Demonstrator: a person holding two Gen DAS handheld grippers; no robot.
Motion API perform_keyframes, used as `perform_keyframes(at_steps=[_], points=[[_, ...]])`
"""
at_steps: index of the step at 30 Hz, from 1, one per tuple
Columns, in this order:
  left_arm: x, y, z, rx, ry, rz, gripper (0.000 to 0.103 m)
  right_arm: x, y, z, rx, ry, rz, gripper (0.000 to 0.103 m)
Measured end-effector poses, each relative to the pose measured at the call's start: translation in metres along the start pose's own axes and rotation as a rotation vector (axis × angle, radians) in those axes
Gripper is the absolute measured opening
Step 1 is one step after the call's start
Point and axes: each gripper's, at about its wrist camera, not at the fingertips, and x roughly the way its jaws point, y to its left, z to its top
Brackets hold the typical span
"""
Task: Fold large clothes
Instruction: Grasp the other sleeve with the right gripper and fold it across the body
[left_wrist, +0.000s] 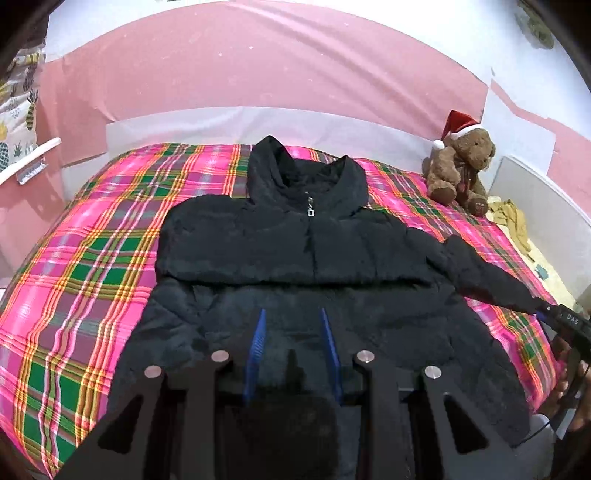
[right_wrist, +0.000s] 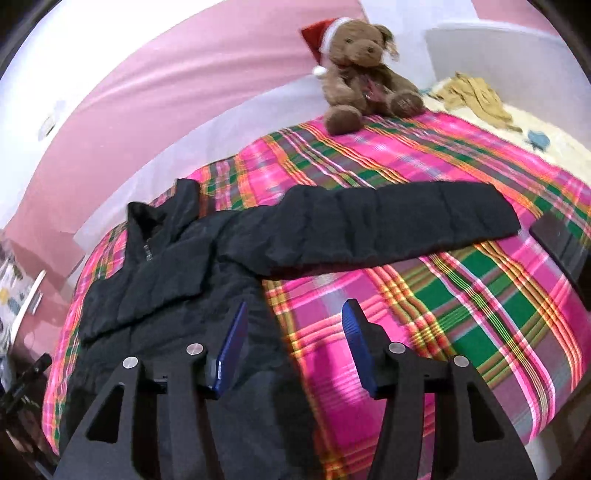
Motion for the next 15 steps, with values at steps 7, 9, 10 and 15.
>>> perform_keyframes(at_steps=[7, 9, 10, 15], points=[[0.032, 0.004, 0.016, -0.01, 0.035, -0.035, 0.033, 0.036, -0.056, 0.013, 0.149, 0.042, -0.041, 0.061], [0.044, 0.006, 0.022, -0.022, 0.039, -0.029, 0.039, 0.049, -0.073, 0.018, 0.19, 0.049, -0.057, 0.061], [0.051, 0.007, 0.025, -0.027, 0.042, -0.028, 0.04, 0.057, -0.084, 0.02, 0.222, 0.059, -0.06, 0.061], [0.094, 0.009, 0.04, -0.025, 0.076, -0.025, 0.041, 0.093, -0.128, 0.026, 0.365, 0.097, -0.06, 0.061]])
